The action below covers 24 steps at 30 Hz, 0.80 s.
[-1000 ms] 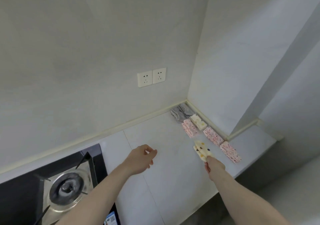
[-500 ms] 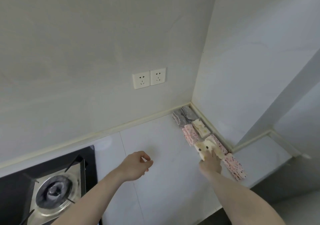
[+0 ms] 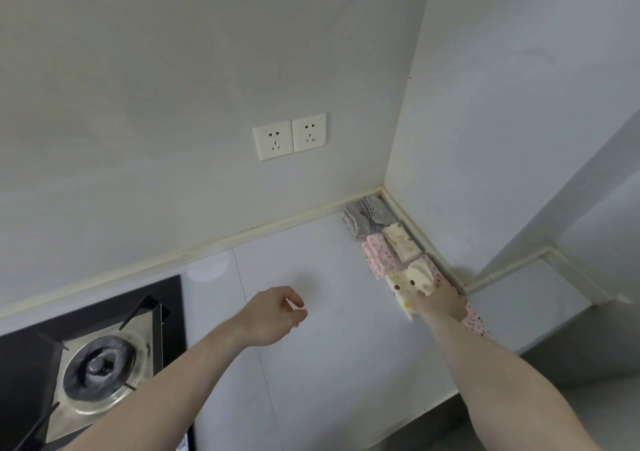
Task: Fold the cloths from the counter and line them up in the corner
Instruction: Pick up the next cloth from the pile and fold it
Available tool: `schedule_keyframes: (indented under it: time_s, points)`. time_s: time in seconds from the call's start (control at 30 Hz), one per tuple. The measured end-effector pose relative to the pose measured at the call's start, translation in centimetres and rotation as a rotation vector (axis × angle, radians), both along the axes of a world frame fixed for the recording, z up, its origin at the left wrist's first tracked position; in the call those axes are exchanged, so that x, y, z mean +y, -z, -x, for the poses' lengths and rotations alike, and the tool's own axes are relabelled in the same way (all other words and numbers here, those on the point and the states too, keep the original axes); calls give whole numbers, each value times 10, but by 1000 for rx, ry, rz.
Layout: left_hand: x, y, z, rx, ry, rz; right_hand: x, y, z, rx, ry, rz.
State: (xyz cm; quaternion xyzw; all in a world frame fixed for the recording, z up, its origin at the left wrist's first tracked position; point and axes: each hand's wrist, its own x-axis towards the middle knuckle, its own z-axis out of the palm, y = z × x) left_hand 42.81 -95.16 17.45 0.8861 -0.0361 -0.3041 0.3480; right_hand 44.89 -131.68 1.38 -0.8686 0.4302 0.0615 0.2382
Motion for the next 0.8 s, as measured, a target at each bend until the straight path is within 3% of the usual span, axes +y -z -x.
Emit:
schedule_keyframes:
  time_s: [0.13,0.27,0.47,0.63,0.8]
  points:
    - [-14,0,-10,-1,18,-3,0,5,-14,-102,13,82]
    - [-27,-4,-17,-10,39,4,9,14,-14,-327,-257,108]
    - [-32,-1,-22,15,74,15,34,33,-4,-126,-570,146]
    - [-28,7,-23,40,68,5,47,34,14,-82,-539,142]
    - [-24,11,-23,66,72,1,34,20,4,-165,-334,-71]
